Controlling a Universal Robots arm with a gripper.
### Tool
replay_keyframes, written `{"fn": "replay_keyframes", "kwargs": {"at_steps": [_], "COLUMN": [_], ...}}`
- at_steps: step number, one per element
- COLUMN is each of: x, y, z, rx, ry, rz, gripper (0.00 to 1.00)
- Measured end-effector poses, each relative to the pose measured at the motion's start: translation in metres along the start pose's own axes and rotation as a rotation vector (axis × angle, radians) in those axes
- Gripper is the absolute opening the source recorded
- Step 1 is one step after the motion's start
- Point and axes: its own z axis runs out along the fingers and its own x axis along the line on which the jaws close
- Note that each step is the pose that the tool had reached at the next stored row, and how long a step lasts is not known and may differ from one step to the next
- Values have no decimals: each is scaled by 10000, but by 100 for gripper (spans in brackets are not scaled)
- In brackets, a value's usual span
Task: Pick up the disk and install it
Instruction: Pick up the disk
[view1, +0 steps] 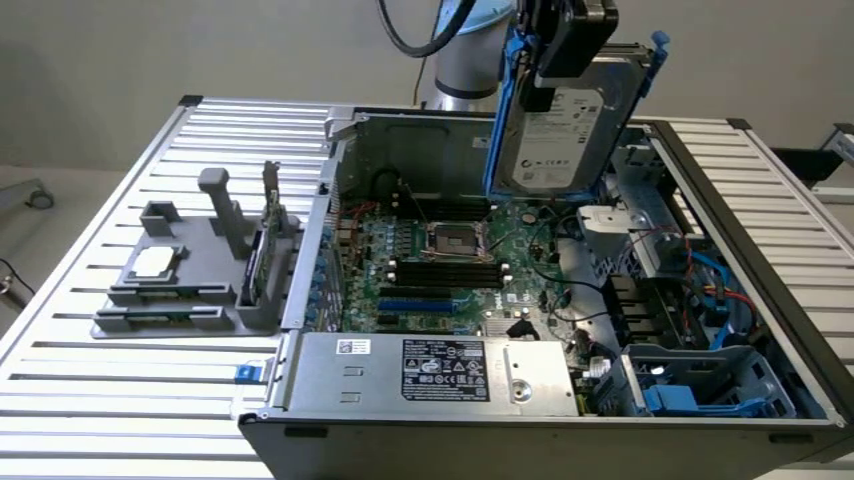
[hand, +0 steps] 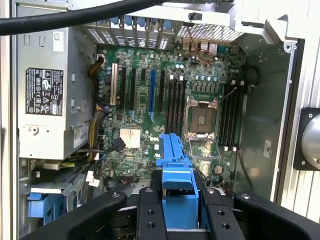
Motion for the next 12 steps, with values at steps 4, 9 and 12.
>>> {"fn": "replay_keyframes", "kwargs": {"at_steps": [4, 9, 12], "x": [85, 186, 251], "y": [-25, -48, -78], "z": [-2, -6, -8], "rx": [40, 222, 359], "ry": [8, 21, 31], "rz": [-3, -17, -28], "gripper": [33, 33, 33]}}
